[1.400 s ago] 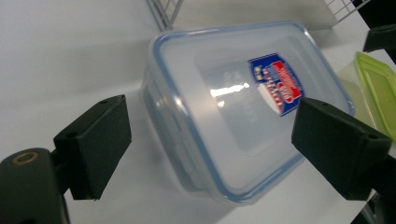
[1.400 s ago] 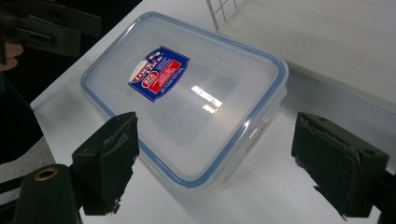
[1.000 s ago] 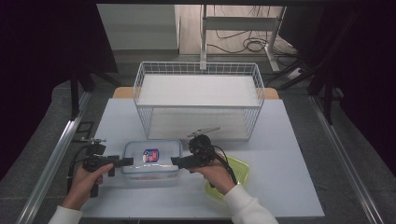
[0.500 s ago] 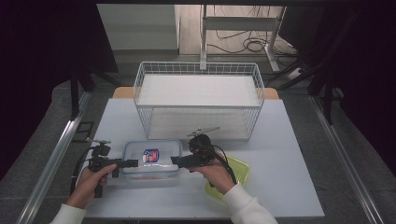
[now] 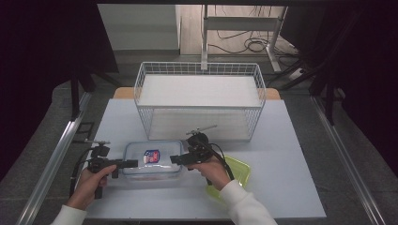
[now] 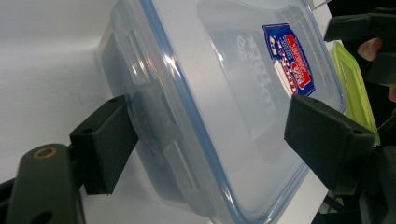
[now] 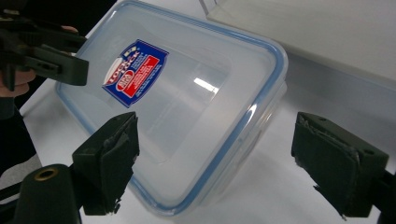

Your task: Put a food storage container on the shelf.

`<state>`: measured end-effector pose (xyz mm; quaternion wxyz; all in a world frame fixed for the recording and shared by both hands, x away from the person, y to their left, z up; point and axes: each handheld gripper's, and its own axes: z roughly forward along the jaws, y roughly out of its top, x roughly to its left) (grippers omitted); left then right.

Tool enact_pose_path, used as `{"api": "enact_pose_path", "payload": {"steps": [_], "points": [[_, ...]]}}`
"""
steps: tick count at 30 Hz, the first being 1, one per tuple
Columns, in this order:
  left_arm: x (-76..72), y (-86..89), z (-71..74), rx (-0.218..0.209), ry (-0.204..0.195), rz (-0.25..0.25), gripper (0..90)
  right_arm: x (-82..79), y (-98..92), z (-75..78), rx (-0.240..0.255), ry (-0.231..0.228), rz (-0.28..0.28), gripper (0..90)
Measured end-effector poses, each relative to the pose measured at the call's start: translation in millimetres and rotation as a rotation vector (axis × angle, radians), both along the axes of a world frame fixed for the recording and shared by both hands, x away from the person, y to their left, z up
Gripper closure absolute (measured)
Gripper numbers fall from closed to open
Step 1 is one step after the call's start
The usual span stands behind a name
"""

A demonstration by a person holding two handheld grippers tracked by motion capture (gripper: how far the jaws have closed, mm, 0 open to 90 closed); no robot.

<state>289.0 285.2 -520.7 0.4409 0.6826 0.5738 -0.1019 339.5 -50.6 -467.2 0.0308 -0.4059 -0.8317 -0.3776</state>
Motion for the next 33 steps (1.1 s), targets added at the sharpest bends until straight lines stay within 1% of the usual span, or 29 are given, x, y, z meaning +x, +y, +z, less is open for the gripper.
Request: {"api": "enact_pose_path", "payload": {"steps": [3, 9, 13, 18, 22, 30, 33], "points": [[-0.6, 0.0, 0.5, 0.004, -0.002, -0.002, 18.6, 4.9, 2.6, -5.2, 0.008, 0.033, -0.007, 15.4], [-2.9, 0.0, 0.7, 0.008, -0.020, -0.006, 19.0, 9.5, 4.0, -9.7, 0.005, 0.064, -0.015, 15.4], [-5.6, 2.8, -1.2, -0.012, -0.035, -0.001, 21.1, 10.1, 3.0, -10.6, 0.009, 0.079, -0.015, 15.4], [-8.7, 1.8, 0.6, 0.004, -0.055, -0.009, 21.5, 12.8, 4.1, -15.6, 0.012, 0.098, -0.018, 15.4], [-10.2, 1.3, 1.4, 0.012, -0.062, -0.011, 21.5, 14.5, 5.0, -20.6, 0.007, 0.119, -0.016, 15.3], [-12.3, 0.5, 2.4, 0.022, -0.074, -0.015, 21.7, 18.4, 6.4, -27.6, 0.058, 0.185, 0.008, 15.1], [-13.1, 0.3, 2.8, 0.027, -0.079, -0.017, 21.7, 18.1, 8.1, -29.2, 0.074, 0.211, 0.024, 18.1]]}}
